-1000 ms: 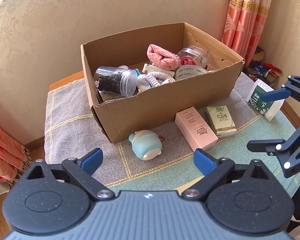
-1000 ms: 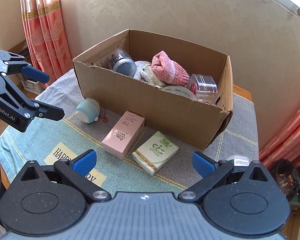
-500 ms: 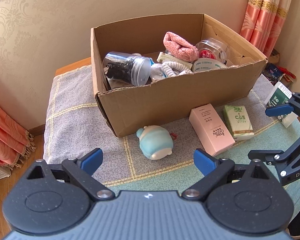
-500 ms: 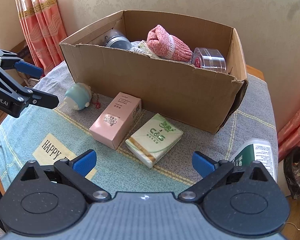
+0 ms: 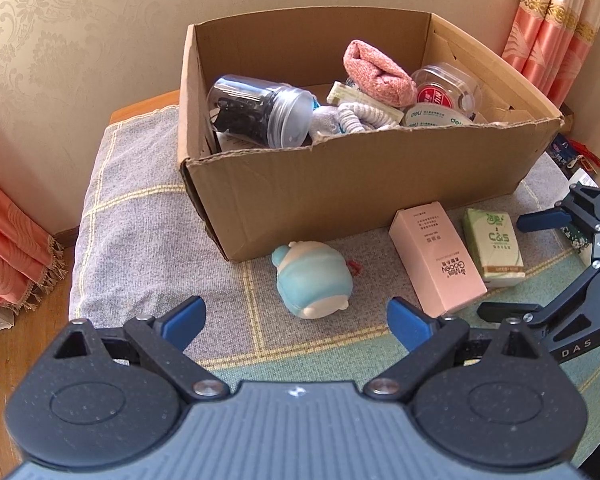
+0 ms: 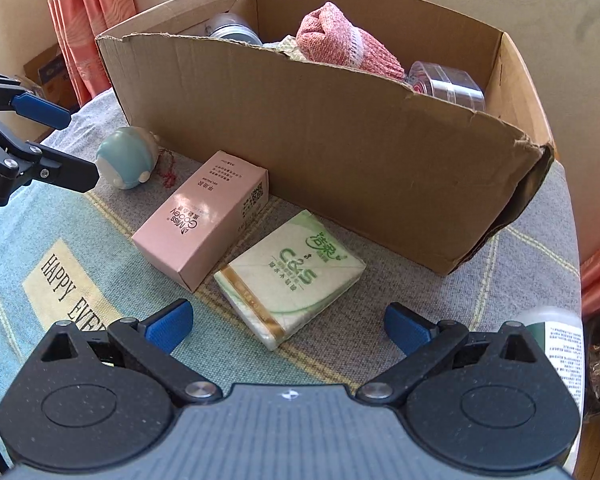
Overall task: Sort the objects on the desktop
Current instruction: 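Withdraw both tools toward the blue toy and C&S tissue pack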
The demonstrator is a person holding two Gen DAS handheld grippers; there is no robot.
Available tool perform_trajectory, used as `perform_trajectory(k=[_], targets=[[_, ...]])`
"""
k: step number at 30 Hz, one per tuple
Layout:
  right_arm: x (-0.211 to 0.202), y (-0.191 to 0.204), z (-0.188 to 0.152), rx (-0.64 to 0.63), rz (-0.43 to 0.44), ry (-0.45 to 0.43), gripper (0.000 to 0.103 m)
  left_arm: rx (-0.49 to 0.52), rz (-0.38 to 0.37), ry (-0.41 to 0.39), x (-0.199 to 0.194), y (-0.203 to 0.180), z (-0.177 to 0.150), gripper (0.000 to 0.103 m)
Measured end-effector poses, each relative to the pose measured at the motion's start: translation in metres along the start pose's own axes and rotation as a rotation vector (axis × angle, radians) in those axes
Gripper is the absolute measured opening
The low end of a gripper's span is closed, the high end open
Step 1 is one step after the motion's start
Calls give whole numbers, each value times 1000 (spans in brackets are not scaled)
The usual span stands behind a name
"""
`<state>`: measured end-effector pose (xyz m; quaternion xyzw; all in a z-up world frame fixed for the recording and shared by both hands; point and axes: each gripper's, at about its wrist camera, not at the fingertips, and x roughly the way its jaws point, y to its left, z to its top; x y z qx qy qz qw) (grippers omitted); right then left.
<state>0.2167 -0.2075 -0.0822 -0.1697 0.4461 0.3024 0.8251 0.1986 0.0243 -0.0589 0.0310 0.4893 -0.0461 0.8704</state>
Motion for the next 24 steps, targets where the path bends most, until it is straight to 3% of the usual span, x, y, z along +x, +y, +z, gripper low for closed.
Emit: perform_trajectory(k=[12, 24], targets=[[10, -4, 5, -135, 75, -51, 103, -43, -33, 19, 13, 4, -3, 97], [13, 20, 16, -236, 141, 12, 103, -92, -35, 1, 17, 17, 0, 97]])
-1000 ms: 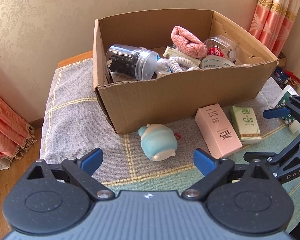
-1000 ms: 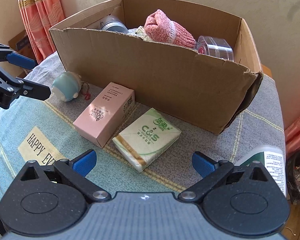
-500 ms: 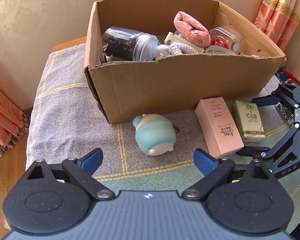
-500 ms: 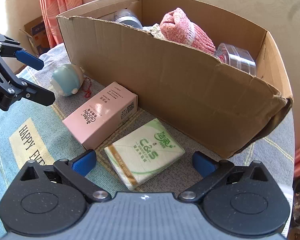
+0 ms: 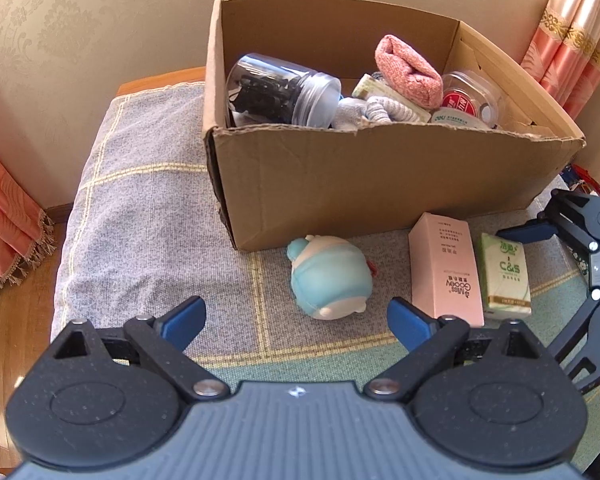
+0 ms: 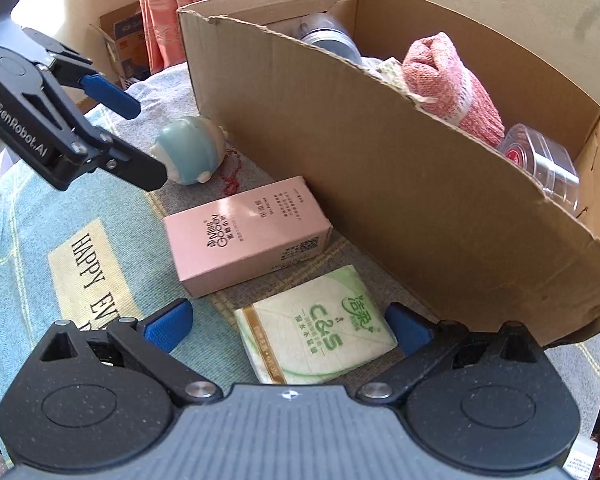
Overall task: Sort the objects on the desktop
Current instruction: 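Withdraw both tools toward the blue toy and C&S tissue pack, then close the left tool on the blue toy while the right tool grips the tissue pack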
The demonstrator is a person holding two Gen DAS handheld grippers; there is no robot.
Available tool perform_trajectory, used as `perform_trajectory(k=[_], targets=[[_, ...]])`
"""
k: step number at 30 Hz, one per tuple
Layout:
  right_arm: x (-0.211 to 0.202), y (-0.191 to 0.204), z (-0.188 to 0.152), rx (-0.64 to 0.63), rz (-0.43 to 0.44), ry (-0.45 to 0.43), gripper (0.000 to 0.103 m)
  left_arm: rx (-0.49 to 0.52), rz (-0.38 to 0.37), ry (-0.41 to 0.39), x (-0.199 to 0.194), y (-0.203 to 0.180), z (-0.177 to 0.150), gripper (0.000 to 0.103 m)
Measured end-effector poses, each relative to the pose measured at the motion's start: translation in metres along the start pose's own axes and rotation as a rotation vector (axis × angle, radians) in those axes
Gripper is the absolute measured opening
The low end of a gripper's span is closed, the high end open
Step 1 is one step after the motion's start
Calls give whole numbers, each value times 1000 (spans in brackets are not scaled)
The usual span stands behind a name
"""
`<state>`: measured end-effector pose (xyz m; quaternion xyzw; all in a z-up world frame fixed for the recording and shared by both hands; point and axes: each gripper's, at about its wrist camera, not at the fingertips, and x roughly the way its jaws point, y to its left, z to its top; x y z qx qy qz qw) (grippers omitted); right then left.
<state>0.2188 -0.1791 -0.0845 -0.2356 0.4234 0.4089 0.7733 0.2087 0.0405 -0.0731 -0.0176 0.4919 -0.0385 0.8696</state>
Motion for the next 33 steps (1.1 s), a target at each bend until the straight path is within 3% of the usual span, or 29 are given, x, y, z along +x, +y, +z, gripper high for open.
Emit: perform_trajectory(k=[10, 22, 26, 29, 33], targets=[[-9, 42, -19, 17, -14, -50, 103, -15, -25, -35, 19, -4, 12, 97], [-9, 61, -27, 105, -80, -120, 103, -16, 88, -7, 29, 22, 1, 97], [-9, 62, -29, 117, -91, -132, 103, 4, 60, -17, 25, 32, -6, 96], [-8, 65, -30, 126, -98, -138, 103, 54, 33, -36, 25, 29, -6, 94], [-8, 67, -29, 131, -102, -138, 103, 131, -7, -66, 27, 17, -6, 77]])
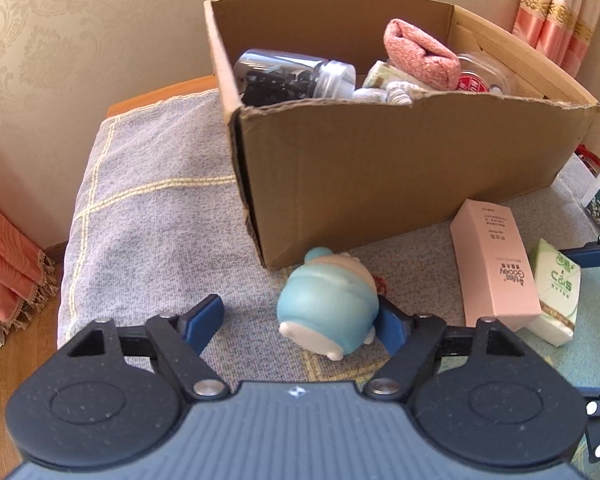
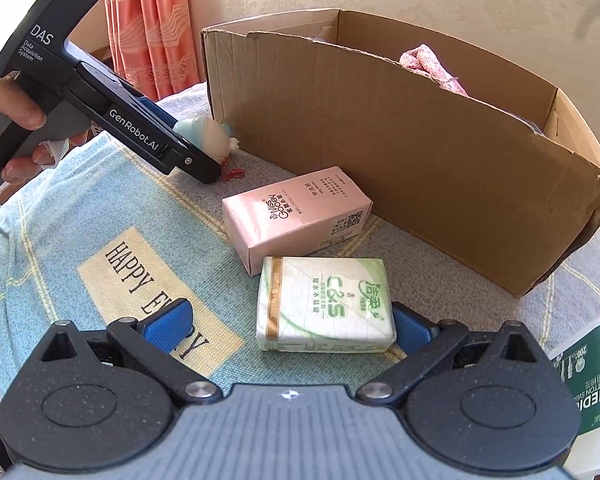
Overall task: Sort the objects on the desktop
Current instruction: 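Close the left tool on the blue toy while the right tool grips the tissue pack, then carry the blue toy and tissue pack over the box and release both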
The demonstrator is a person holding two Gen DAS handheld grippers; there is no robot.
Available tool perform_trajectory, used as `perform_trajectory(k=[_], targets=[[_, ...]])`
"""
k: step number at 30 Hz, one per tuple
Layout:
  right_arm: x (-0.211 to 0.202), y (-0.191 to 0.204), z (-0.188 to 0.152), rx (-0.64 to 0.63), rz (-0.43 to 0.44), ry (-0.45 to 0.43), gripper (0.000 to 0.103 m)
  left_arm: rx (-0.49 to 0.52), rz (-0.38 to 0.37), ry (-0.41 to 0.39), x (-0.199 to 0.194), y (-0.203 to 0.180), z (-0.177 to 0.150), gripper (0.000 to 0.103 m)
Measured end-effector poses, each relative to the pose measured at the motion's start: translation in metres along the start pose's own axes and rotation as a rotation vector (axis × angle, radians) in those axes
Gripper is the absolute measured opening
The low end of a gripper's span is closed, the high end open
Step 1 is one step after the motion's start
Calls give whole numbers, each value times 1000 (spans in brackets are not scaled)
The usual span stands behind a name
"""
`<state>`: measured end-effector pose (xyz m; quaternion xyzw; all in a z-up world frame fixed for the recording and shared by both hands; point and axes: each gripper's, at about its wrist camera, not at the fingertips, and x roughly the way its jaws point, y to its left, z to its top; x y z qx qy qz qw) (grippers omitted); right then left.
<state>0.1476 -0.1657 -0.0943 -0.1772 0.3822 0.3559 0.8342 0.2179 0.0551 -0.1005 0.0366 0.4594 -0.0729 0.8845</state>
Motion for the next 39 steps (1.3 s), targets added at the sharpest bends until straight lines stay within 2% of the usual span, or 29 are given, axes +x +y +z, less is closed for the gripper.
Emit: perform_trajectory(k=[2, 5, 7, 9, 18, 21, 23, 25, 30, 35, 39], targets=[[0, 1, 0, 0, 0, -2, 103, 22, -12, -13, 1, -3, 0, 73], [1, 2, -1, 1, 0, -4, 103, 44, -40, -24, 0, -4, 0, 62], [1, 3, 2, 1, 0, -4, 103, 61, -54, -28, -4, -9, -1, 50], [1, 2, 2, 0, 1, -4, 103, 74, -64, -28, -6, -11, -2, 46], [-1, -17, 8, 8, -6, 42, 103, 78, -80, -20, -10, -13, -4, 45], [15, -16, 15, 7, -20, 57, 102, 86, -96, -27, -12, -13, -7, 45], [13, -14, 17, -5, -22, 56, 98, 96, -96, -27, -13, -14, -9, 45], [13, -11, 21, -12, -25, 53, 86, 100, -101, -24, -14, -15, -9, 45], [11, -10, 28, 1, -24, 64, 69, 114, -112, -29, -22, -16, -10, 45], [7, -12, 30, -18, -44, 76, 69, 121, -129, -37, -33, -18, -9, 45], [-5, -13, 36, -36, -27, 74, 69, 137, -146, -50, -49, -22, -6, 45]])
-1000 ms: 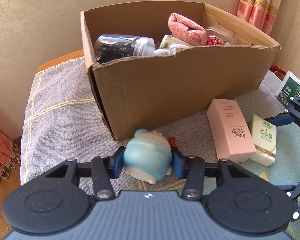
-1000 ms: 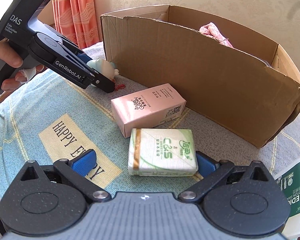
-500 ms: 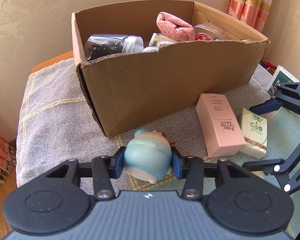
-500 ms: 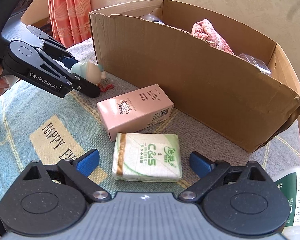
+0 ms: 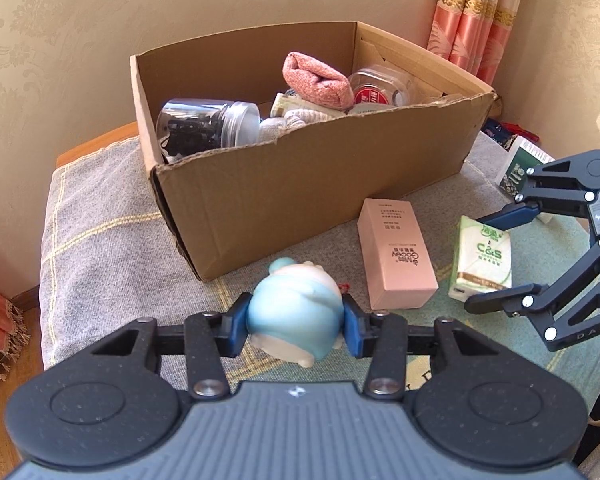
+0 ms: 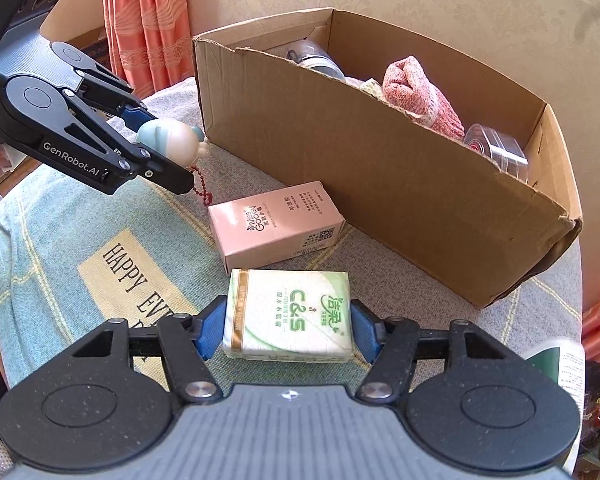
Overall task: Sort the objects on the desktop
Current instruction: 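Carry the blue toy and tissue pack over the box and release both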
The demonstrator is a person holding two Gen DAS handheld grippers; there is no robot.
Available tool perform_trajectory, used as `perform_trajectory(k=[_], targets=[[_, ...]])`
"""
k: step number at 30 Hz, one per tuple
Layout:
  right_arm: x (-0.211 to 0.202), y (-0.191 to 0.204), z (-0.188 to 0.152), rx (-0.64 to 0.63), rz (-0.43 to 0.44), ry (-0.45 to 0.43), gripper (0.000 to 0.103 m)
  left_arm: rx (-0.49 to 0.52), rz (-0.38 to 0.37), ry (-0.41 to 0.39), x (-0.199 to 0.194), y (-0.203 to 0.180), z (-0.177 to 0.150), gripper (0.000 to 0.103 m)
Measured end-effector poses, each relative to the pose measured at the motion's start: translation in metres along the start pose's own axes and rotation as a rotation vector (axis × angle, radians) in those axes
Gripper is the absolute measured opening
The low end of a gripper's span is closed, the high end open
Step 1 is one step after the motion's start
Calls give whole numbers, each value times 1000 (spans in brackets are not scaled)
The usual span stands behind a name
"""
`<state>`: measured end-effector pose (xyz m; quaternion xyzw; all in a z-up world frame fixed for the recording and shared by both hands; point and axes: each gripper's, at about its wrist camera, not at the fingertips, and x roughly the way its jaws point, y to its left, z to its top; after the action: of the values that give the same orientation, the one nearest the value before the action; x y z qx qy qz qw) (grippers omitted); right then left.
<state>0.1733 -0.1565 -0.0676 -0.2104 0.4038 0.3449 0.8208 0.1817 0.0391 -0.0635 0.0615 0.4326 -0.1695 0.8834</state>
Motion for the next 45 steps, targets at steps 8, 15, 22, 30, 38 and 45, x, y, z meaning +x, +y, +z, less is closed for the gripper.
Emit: perform_trajectory(k=[8, 15, 22, 30, 38, 45], targets=[[-35, 2, 9, -79, 13, -22, 69, 42, -37, -34, -35, -15, 9, 45], [-59, 1, 13, -109, -6, -64, 69, 67, -46, -88, -59, -24, 24, 45], [-82, -7, 30, -145, -58, -135, 69, 97, -27, -155, -73, -29, 54, 45], [-97, -24, 61, -174, -111, -190, 69, 107, -6, -201, -74, -23, 90, 45], [-89, -49, 88, -171, -127, -215, 69, 108, 17, -205, -60, -8, 116, 45], [-65, -70, 100, -141, -124, -201, 70, 104, 62, -176, -38, 1, 127, 57]])
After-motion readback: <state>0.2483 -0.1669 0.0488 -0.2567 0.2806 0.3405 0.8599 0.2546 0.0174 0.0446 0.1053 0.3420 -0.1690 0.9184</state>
